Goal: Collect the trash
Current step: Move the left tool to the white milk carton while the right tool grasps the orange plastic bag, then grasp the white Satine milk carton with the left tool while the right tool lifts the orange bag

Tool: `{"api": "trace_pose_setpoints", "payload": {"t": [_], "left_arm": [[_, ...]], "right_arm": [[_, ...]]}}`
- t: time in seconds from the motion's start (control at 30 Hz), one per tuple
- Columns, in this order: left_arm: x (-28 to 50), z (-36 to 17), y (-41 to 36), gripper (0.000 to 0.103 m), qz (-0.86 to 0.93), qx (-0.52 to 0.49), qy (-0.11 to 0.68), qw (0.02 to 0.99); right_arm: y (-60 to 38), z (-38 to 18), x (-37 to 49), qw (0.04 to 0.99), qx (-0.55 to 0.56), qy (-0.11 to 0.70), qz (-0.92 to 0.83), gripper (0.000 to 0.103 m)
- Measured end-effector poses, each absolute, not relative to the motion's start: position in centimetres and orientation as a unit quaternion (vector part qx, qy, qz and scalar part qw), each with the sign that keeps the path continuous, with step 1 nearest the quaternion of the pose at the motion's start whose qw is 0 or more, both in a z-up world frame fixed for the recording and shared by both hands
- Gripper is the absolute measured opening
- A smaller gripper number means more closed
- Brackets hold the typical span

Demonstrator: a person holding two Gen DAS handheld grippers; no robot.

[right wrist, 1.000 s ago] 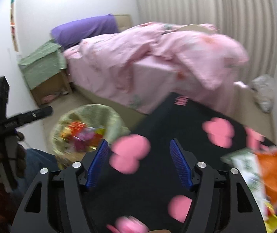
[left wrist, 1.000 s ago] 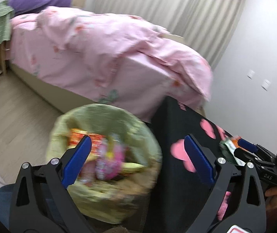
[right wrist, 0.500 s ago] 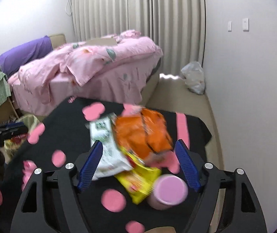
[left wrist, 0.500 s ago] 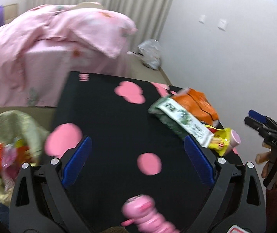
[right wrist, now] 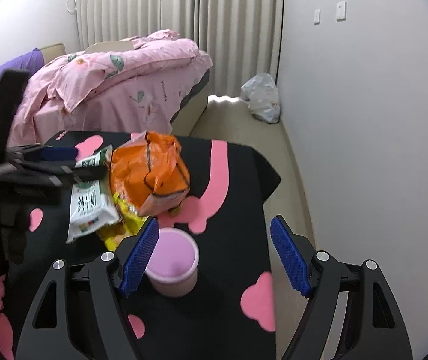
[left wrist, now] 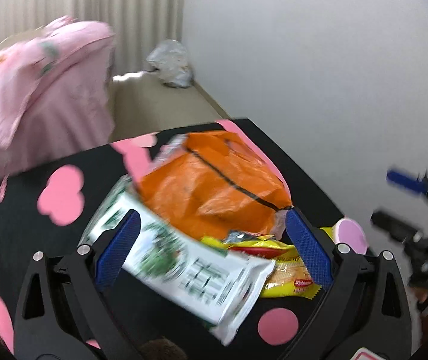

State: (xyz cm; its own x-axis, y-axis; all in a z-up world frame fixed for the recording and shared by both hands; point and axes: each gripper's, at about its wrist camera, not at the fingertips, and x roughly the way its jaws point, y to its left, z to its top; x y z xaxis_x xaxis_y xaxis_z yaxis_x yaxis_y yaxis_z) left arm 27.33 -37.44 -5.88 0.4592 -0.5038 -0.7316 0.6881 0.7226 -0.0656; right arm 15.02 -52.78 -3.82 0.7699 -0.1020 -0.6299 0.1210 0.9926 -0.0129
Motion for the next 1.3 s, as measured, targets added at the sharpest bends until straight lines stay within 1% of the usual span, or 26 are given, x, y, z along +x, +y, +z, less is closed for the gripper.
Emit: {"api": "trace_pose_setpoints", "payload": {"t": [0.1,0.17,0.23,0.27,0.37,0.43,0.5,0.53,0.57,0.6,0.63,0.67,0.77,0.87,0.93,1.03,1.1,1.23,1.3], "left_arm": [[27.6,-7.5,-38.2,0.093,-0.381,0.157,0.409,0.814],[27.7,-8.2,-36.7,0.092,-0.385,0.153,0.425,0.804],[27.3,-8.0,-35.0,0.09,-0.386,0.151,0.414,0.81],[27.5,-8.1,-33.9,0.09,-0.373,0.153,0.422,0.812],[28.0,-8.6,-31.2,0.09,-0.355,0.144,0.441,0.812],[28.4,-8.9,-29.8,0.09,-0.341,0.142,0.451,0.813],[28.7,-8.3,-28.4,0.09,-0.34,0.117,0.451,0.817],[28.8,-7.8,-27.7,0.09,-0.342,0.105,0.45,0.818],[29.0,-7.3,-27.2,0.09,-0.342,0.091,0.446,0.822],[29.1,-6.9,-26.8,0.09,-0.337,0.081,0.44,0.828],[29.3,-6.7,-26.5,0.09,-0.332,0.074,0.438,0.832],[29.7,-6.6,-26.1,0.09,-0.323,0.058,0.439,0.836],[30.9,-6.9,-25.5,0.092,-0.311,0.009,0.458,0.833],[32.2,-7.6,-25.8,0.093,-0.296,-0.031,0.475,0.828],[32.5,-8.0,-26.7,0.093,-0.29,-0.04,0.483,0.825],[33.2,-8.1,-28.6,0.093,-0.278,-0.048,0.494,0.822],[33.6,-8.3,-30.1,0.093,-0.264,-0.035,0.499,0.825],[33.4,-9.4,-32.8,0.093,-0.219,0.037,0.501,0.836],[33.2,-9.7,-33.3,0.09,-0.22,0.05,0.5,0.836]], "right_arm": [[-53.0,-3.5,16.4,0.942,0.012,0.33,-0.065,0.073],[-53.0,-3.6,17.8,0.941,0.017,0.335,-0.042,0.073],[-52.8,-3.8,19.0,0.94,0.022,0.341,-0.024,0.073],[-52.6,-4.0,19.9,0.938,0.026,0.346,-0.01,0.073],[-51.8,-5.0,23.2,0.924,0.044,0.379,0.03,0.073],[-51.0,-6.1,26.1,0.904,0.044,0.424,0.043,0.073],[-50.4,-6.9,27.8,0.89,0.035,0.452,0.05,0.072],[-50.2,-7.1,28.3,0.885,0.032,0.461,0.054,0.058],[-50.2,-7.3,28.9,0.876,0.044,0.475,0.075,0.033],[-50.4,-7.5,29.0,0.871,0.061,0.479,0.09,0.031],[-50.6,-7.5,29.0,0.869,0.078,0.479,0.098,0.025],[-50.8,-7.2,28.7,0.871,0.083,0.473,0.099,0.018],[-50.5,-5.2,26.6,0.896,0.063,0.433,0.081,0.014],[-50.5,-2.5,23.1,0.92,0.063,0.382,0.065,0.014],[-50.2,-0.9,20.3,0.933,0.044,0.355,0.048,0.014],[-50.3,0.7,16.3,0.943,0.047,0.329,0.03,0.014],[-50.3,0.9,14.4,0.947,0.037,0.319,0.007,0.014],[-51.0,0.7,11.1,0.949,0.045,0.311,-0.015,0.014],[-51.6,0.4,10.2,0.949,0.059,0.309,-0.019,0.014]]}}
